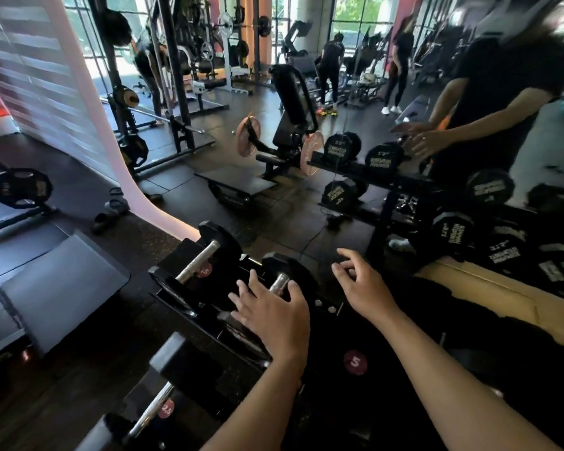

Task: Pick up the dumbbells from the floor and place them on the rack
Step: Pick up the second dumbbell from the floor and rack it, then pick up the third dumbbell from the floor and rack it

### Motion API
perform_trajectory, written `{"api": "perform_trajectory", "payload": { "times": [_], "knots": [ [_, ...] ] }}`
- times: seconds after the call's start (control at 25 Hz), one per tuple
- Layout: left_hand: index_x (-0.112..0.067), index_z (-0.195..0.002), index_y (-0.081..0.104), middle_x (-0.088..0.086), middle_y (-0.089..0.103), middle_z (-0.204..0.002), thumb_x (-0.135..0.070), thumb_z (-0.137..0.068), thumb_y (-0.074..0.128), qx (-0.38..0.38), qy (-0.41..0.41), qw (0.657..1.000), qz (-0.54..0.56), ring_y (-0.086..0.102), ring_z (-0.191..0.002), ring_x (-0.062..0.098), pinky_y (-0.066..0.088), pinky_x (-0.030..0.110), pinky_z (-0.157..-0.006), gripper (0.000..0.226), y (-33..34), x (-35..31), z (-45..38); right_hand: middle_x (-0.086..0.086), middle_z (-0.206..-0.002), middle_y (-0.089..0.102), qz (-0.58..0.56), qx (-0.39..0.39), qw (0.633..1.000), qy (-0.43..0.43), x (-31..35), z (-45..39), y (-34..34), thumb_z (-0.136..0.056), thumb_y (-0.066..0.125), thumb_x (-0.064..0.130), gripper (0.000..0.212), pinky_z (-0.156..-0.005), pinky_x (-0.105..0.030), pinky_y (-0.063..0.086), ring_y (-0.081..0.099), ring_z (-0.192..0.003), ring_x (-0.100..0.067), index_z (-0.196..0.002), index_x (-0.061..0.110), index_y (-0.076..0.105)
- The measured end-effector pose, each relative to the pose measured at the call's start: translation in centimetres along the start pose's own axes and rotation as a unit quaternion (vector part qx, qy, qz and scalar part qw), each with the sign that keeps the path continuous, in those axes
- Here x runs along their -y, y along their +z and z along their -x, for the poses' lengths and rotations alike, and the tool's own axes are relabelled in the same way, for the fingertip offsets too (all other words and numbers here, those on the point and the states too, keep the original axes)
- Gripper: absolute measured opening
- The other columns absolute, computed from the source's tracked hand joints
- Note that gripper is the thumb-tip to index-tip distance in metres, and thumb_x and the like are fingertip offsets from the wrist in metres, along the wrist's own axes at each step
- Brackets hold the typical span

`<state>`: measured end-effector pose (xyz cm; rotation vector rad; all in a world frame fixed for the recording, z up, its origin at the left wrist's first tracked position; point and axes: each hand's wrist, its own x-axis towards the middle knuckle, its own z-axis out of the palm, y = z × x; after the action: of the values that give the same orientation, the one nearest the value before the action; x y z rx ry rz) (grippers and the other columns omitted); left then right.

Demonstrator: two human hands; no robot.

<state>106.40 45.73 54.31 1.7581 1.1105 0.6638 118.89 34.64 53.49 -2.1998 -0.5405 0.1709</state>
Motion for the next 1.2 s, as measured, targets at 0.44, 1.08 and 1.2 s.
{"api": "perform_trajectory", "payload": {
  "times": [0.44, 1.08, 1.2],
  "knots": [
    [-0.025, -0.137, 0.056, -0.003, 0.054, -0.131, -0.046, -0.092, 0.065, 0.374, 0.331, 0.861, -0.093, 0.051, -0.126, 0.021, 0.045, 0.038, -0.1, 0.05, 3.6, -8.0, 18.1, 0.009, -0.144, 0.053, 0.068, -0.211, 0.968, 0.115, -7.9, 26.0, -23.3, -0.099, 0.043, 0.056, 0.049, -0.096, -0.025, 0.038, 0.048, -0.132, -0.012, -0.144, 0.037, 0.048],
    [-0.043, -0.14, 0.046, -0.017, 0.048, -0.14, -0.055, -0.09, 0.065, 0.68, 0.633, 0.334, -0.159, 0.05, -0.12, 0.004, 0.044, 0.027, -0.096, 0.055, 5.8, -13.3, 64.1, -0.001, -0.143, 0.05, 0.239, -0.347, 0.789, 0.447, -11.3, 76.7, -36.8, -0.097, 0.048, 0.048, 0.055, -0.097, -0.04, 0.047, 0.055, -0.125, -0.028, -0.149, 0.032, 0.04],
    [-0.042, -0.143, 0.044, -0.018, 0.043, -0.146, -0.054, -0.089, 0.065, 0.693, 0.663, 0.239, -0.153, 0.047, -0.13, 0.007, 0.043, 0.03, -0.103, 0.059, 5.3, -12.0, 70.0, -0.002, -0.144, 0.051, 0.235, -0.373, 0.742, 0.505, -10.4, 81.4, -35.5, -0.095, 0.052, 0.045, 0.057, -0.094, -0.039, 0.048, 0.055, -0.124, -0.028, -0.149, 0.031, 0.04]
  ]
}}
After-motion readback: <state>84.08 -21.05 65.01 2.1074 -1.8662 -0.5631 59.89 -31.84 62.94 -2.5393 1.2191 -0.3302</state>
